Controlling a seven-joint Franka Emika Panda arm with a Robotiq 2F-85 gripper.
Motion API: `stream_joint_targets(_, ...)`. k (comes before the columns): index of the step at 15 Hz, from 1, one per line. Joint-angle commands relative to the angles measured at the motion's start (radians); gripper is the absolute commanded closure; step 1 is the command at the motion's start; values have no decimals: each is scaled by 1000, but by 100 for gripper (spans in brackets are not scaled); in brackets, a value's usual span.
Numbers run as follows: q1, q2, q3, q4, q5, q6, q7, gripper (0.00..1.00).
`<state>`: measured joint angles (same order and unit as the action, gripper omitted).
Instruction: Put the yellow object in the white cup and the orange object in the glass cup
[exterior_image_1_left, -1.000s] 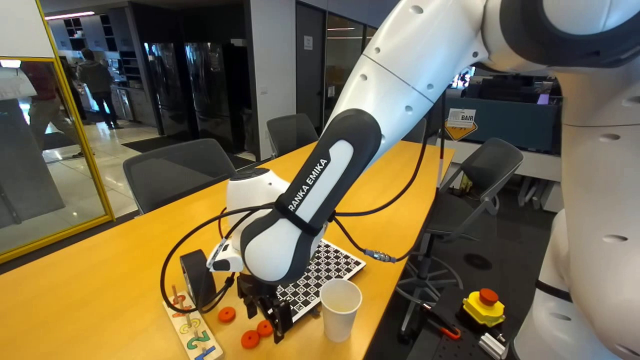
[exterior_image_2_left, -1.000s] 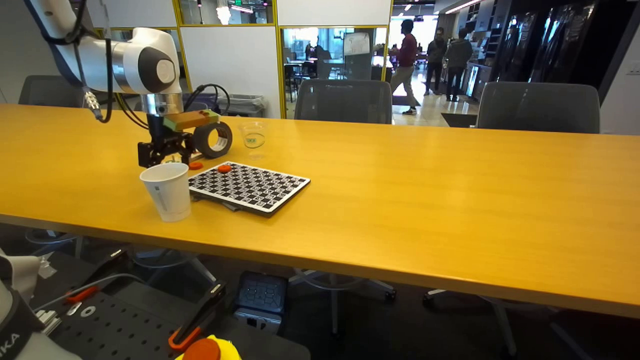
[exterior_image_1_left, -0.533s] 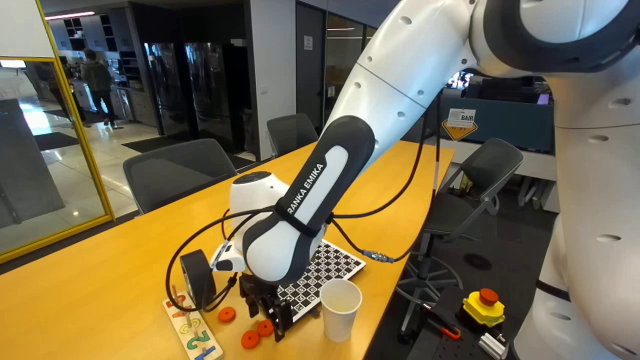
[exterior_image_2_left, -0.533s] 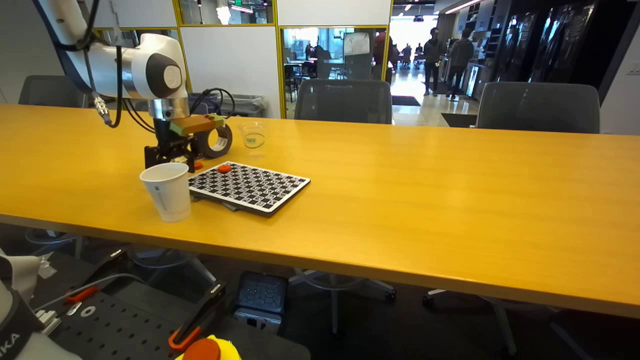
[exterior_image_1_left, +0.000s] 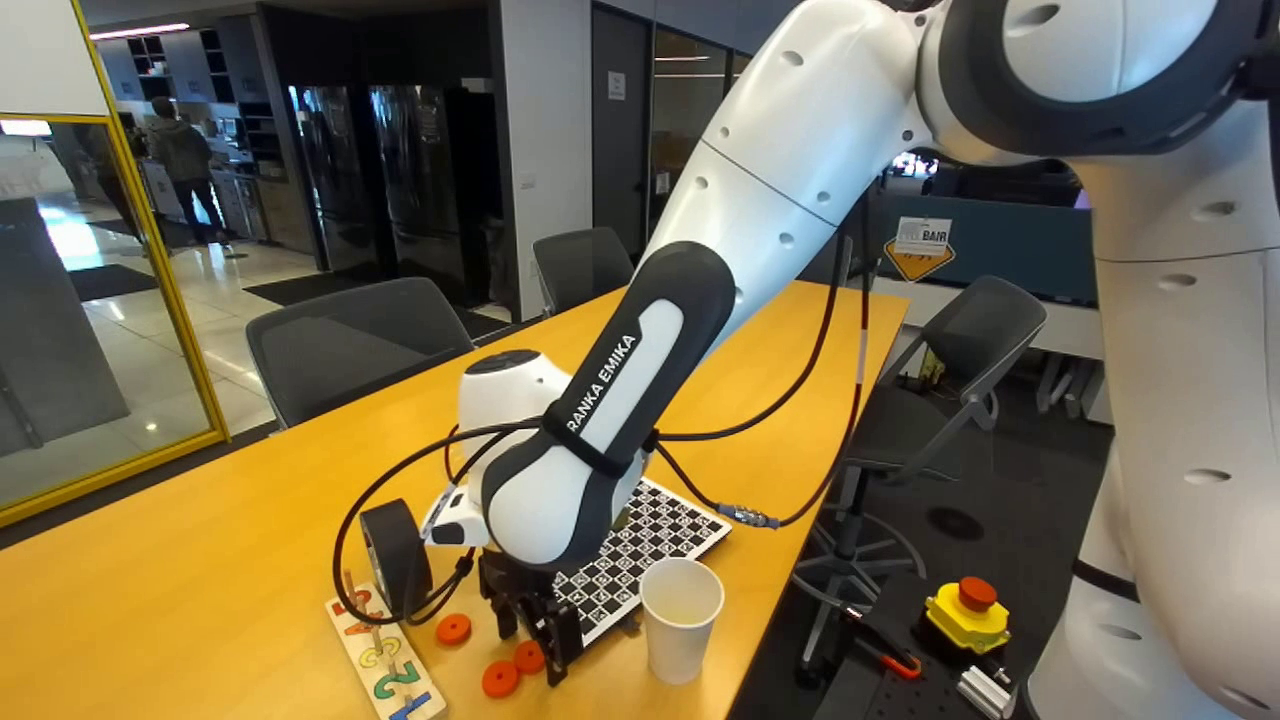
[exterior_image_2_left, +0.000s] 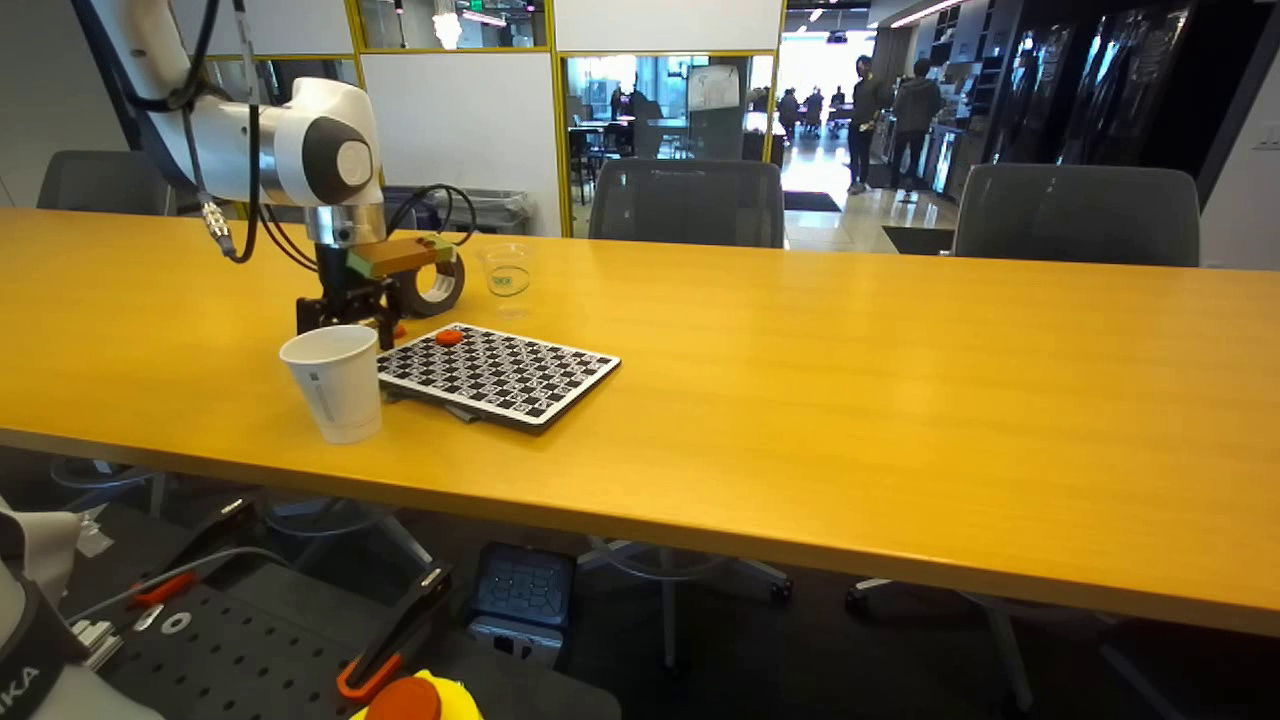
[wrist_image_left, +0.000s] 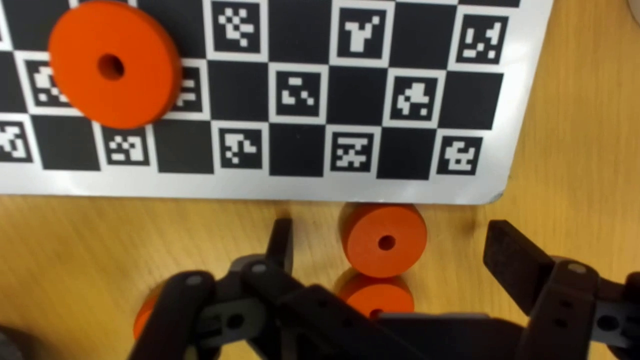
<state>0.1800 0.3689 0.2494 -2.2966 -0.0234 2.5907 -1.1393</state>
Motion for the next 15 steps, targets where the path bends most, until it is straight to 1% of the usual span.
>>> stream_joint_targets(1, -35, 17, 31, 19, -8, 26, -15, 32)
stream_joint_targets(4, -46, 12, 36, 19, -7, 44, -17, 58)
stream_joint_targets(7, -56, 10, 42, 18, -4, 55, -19, 80)
stream_joint_targets(8, -59, 8, 44, 16, -2, 54, -20, 82)
stream_joint_targets(9, -61, 7, 46, 15, 0, 53, -19, 79)
stream_joint_targets(11, -69, 0, 53, 17, 12, 41, -17, 80)
stream_joint_targets(15, -80, -75, 58, 30, 21, -17, -2, 80)
